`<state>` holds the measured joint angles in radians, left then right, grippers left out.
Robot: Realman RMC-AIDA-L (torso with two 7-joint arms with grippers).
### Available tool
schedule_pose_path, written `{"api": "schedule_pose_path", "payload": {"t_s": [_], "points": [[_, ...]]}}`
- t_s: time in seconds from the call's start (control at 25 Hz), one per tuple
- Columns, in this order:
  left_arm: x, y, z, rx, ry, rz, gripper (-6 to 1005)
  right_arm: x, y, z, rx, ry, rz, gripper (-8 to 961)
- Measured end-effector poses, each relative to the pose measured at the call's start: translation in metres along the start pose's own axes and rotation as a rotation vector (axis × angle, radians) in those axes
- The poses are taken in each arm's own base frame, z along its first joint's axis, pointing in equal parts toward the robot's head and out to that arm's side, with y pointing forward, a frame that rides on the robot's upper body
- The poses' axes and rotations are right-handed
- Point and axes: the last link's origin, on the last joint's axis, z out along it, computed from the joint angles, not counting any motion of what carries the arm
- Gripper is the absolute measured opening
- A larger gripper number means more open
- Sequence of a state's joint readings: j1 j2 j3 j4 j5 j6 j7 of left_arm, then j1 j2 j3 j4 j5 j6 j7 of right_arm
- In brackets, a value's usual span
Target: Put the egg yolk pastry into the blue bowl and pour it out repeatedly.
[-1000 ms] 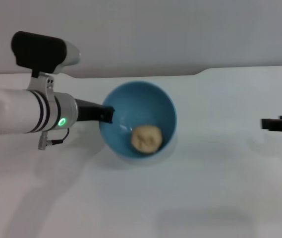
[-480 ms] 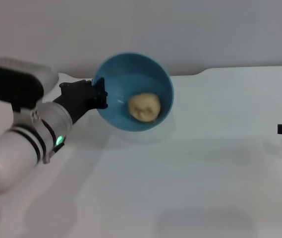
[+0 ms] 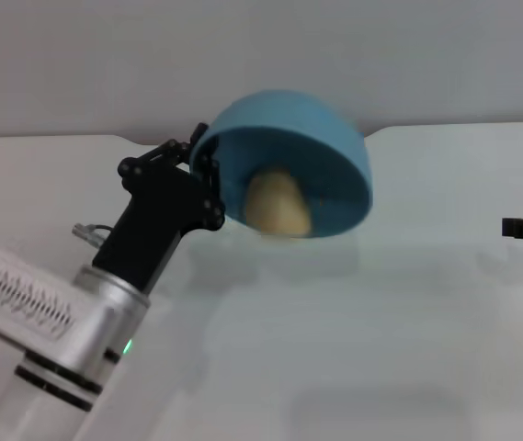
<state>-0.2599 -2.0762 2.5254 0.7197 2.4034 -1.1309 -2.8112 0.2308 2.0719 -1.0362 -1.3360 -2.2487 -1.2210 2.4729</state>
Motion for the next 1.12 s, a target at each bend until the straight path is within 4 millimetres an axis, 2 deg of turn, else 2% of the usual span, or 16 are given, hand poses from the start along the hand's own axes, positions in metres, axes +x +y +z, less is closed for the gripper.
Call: {"api": "schedule_pose_path", "payload": {"t_s": [0.28, 0.68, 0.88, 1.0, 1.12], "points": [[0.003, -0.002, 0.000, 0.051, 0.021, -0.046, 0, -0.005, 0.004, 0.004, -0.012, -0.002, -0.011, 528], [-0.001, 0.002, 0.017, -0.006, -0.006, -0.036, 2, -0.002, 0.006, 0.009, -0.041, 0.005, 0.009, 528], [0.003, -0.005, 0.023, 0.024, 0.007, -0.041, 2, -0.001, 0.012, 0.013, -0.097, -0.009, 0.038, 527], [0.006, -0.013, 0.035, 0.063, -0.022, -0.075, 3, -0.002, 0.015, 0.016, -0.125, -0.012, 0.051, 527], [0.000, -0.021, 0.055, 0.078, -0.158, -0.136, 3, -0.002, 0.021, 0.020, -0.144, 0.002, 0.043, 527]]}}
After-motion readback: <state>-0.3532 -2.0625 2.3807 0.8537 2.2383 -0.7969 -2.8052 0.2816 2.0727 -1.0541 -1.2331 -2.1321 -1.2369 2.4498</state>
